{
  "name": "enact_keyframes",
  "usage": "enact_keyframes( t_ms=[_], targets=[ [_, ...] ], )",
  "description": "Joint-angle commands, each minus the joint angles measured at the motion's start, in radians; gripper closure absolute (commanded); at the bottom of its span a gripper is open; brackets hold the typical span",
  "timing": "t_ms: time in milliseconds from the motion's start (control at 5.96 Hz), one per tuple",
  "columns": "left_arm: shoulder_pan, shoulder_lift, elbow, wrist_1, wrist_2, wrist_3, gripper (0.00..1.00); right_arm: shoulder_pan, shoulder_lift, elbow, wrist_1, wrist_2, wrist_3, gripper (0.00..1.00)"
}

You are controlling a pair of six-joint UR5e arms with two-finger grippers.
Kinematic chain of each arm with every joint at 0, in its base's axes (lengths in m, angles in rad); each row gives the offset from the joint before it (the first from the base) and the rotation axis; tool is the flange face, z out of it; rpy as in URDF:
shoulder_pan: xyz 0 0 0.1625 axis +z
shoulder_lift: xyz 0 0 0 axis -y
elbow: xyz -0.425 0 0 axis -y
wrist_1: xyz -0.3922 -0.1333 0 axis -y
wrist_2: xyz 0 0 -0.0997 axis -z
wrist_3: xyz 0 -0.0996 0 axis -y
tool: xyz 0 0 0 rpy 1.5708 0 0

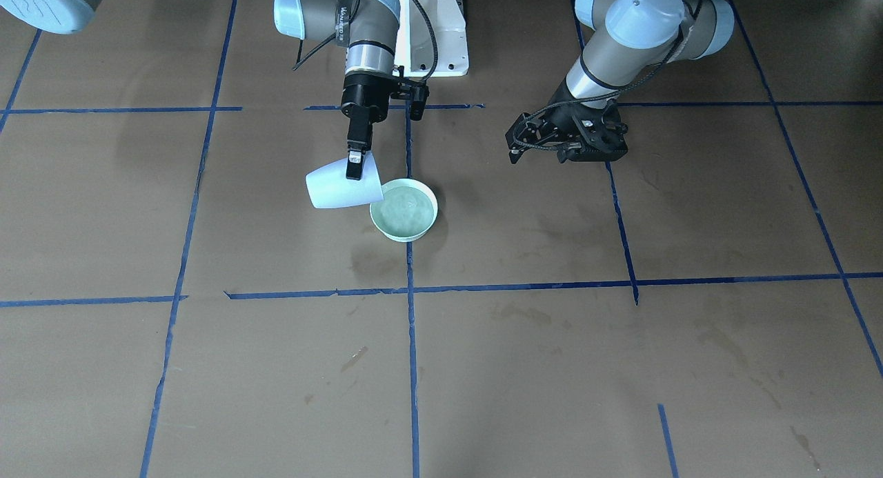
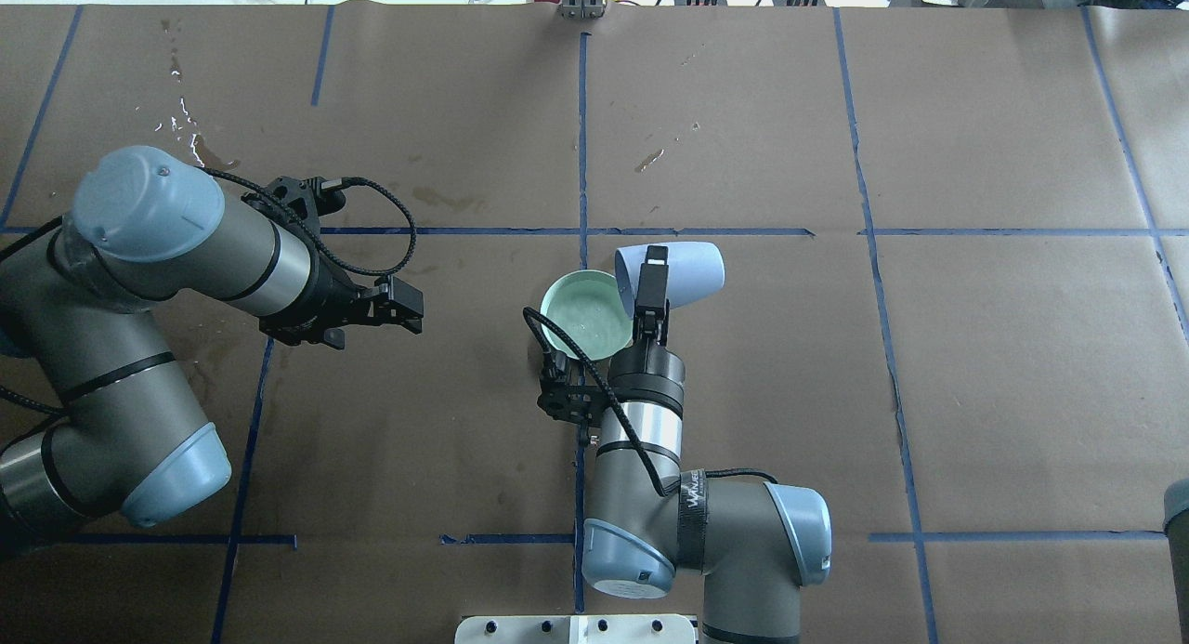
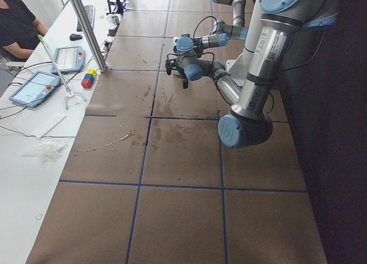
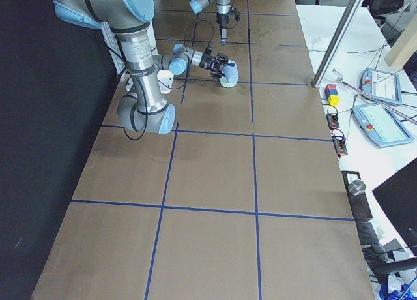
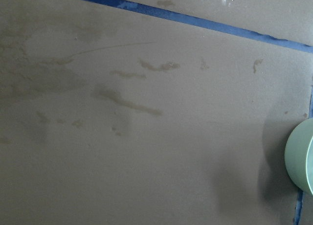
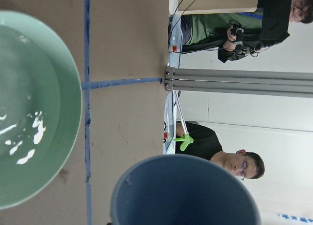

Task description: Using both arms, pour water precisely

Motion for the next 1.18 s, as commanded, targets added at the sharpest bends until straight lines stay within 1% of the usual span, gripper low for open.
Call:
enact_keyframes(
  t_ms=[0,168,336,504,672,839,1007],
  targets=[
    [0.000,0.001,-0.001,0.000,0.000,0.000,0.00,0.011,-0.012,0.017,0.056,0.063,0.251,0.92],
    [0.001,0.001,-0.001,0.000,0.002,0.000,0.00,0.014,-0.050,0.043,0.067,0.080,0.377,0.92],
    [0.001,0.001,-0.001,0.000,0.002,0.000,0.00,0.023,-0.091,0.136,0.067,0.159,0.538,0.93],
    [0.001,-0.001,-0.001,0.000,0.002,0.000,0.00,0.040,-0.186,0.254,0.065,0.256,0.785,0.96],
    [0.001,0.001,-0.001,0.000,0.002,0.000,0.00,0.049,-0.287,0.350,0.067,0.264,0.858,0.96],
    [0.001,0.001,-0.001,0.000,0.002,0.000,0.00,0.083,-0.353,0.426,0.067,0.323,1.086,0.97],
    [0.000,0.001,0.000,0.000,0.002,0.000,0.00,0.093,-0.472,0.507,0.072,0.335,1.181,0.97]
  ],
)
